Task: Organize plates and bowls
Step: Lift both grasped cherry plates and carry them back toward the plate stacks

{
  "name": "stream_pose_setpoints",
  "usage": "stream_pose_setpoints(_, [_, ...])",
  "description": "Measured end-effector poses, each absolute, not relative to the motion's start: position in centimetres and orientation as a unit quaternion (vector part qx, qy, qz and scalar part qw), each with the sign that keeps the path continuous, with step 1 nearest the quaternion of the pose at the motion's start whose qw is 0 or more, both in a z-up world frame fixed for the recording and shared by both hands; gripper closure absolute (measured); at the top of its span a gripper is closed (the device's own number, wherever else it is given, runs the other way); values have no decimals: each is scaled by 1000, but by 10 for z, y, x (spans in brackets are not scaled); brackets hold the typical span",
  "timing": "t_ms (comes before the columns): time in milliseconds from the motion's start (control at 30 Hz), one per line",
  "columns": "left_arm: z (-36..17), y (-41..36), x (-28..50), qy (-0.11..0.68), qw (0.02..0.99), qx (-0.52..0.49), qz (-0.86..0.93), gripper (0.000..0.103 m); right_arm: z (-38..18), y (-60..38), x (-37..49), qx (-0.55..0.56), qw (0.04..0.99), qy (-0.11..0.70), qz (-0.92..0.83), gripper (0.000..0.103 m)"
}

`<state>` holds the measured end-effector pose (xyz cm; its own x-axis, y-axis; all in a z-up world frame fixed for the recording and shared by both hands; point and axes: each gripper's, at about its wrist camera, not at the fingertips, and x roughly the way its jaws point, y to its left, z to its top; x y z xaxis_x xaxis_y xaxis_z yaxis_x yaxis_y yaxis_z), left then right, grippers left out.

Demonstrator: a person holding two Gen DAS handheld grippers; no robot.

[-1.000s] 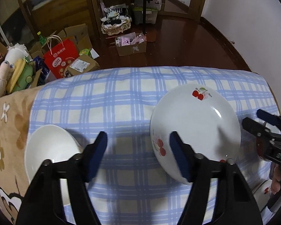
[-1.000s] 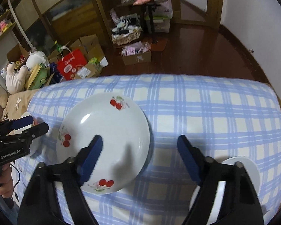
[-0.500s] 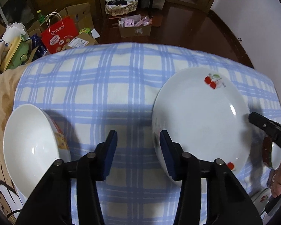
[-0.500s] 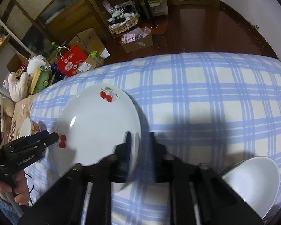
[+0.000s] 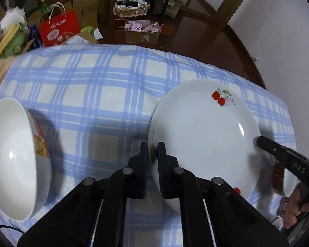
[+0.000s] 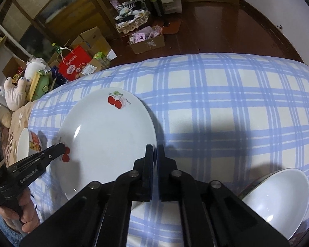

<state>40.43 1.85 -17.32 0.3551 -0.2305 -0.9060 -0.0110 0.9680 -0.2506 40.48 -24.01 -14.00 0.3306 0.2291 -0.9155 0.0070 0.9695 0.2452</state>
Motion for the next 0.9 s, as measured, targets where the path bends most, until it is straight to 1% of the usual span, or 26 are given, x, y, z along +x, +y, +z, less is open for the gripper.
stream_pose_setpoints(167, [-175,24,401,569,809,-124,-81,94,-141,-240,403,105,812,571,61,98])
stream_pose_setpoints(400, [-174,20,401,565,814,-107,-78,94,-149,-244,402,126,807,574,52,96])
stream_pose_setpoints(500, [-174,20,399,566,813,-109,-78,94,-147,-239,400,112,814,568,50,96])
stream_pose_setpoints(633, [-176,14,400,562,821,-68,-72,92,-145,-235,396,98,818,565,45,96])
stream_pose_setpoints(733, [-180,18,401,565,818,-79,-76,92,-140,-233,391,87,824,558,48,96])
stream_pose_setpoints(900, [-177,28,402,576,806,-100,-91,93,-135,-236,382,101,823,555,57,96])
